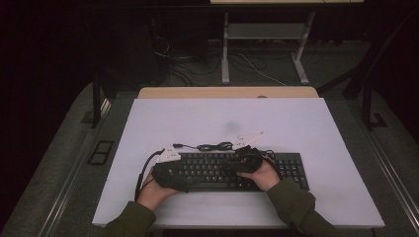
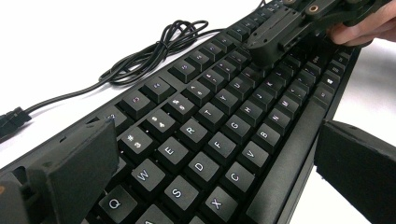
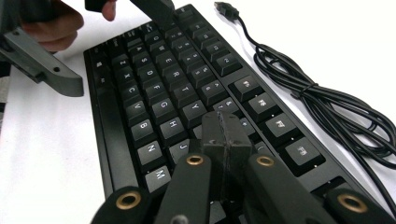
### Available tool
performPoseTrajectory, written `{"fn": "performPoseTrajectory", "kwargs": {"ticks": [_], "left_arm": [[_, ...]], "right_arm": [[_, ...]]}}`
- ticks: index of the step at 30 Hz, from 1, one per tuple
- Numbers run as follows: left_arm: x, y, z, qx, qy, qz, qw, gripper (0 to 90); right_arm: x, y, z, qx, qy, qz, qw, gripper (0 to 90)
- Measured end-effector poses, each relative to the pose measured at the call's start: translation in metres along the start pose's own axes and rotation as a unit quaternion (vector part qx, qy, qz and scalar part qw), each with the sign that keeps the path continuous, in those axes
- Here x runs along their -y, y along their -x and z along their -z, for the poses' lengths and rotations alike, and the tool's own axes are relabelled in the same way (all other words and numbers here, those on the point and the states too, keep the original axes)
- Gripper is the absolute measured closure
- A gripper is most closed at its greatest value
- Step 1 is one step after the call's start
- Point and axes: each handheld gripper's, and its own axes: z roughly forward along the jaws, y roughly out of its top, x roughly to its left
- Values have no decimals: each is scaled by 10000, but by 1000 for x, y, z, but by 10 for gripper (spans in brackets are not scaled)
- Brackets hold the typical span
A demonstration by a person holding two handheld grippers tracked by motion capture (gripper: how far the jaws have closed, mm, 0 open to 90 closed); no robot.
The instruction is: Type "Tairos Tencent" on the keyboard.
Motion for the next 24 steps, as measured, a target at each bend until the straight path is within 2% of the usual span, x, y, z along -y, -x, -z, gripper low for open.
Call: {"fn": "performPoseTrajectory", "kwargs": {"ticks": [24], "left_arm": [[0, 1, -1, -3, -71, -83, 9999, 0]], "right_arm": [[1, 0, -7, 82, -285, -36, 9996, 894]]}}
